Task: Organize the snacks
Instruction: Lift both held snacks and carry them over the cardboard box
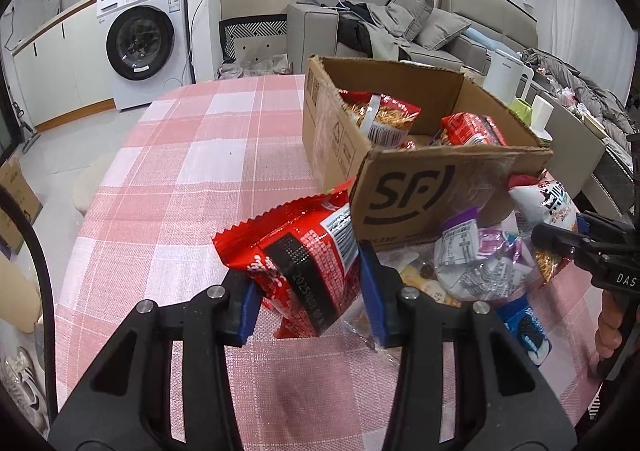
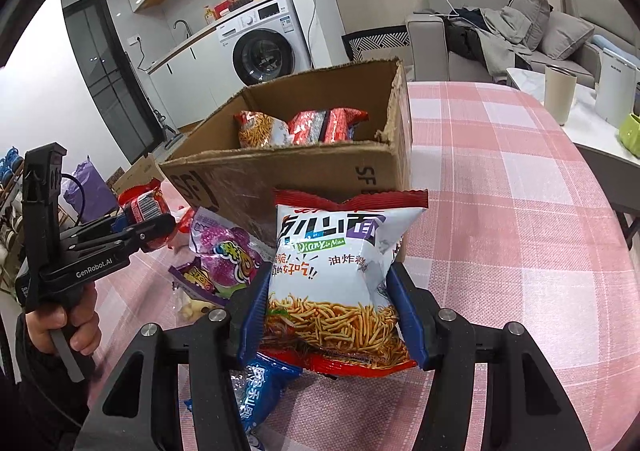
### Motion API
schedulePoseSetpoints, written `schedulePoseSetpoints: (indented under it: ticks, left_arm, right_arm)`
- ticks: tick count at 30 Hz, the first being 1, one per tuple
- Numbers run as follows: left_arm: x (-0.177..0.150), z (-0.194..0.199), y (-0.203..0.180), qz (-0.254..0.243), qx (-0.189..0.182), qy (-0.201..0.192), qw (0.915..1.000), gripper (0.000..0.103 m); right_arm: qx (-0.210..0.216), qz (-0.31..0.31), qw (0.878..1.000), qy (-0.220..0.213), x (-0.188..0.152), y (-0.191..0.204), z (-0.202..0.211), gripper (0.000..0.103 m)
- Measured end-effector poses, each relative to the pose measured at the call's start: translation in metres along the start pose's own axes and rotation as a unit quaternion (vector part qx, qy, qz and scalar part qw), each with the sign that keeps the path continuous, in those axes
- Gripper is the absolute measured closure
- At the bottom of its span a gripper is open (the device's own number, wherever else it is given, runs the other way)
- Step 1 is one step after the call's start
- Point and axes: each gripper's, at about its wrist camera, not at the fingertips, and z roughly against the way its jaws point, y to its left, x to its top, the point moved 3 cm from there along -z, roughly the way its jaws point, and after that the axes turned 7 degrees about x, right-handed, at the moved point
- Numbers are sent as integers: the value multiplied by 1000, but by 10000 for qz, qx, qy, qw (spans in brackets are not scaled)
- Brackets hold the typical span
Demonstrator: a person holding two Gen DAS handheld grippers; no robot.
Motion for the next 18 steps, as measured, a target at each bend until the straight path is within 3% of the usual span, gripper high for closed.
schedulePoseSetpoints:
  ticks: [18]
  left_arm:
    - [19, 54, -13, -16, -216, -493, 9986, 63]
  right_arm:
    - [143, 210, 9990, -355, 13, 19, 32, 45]
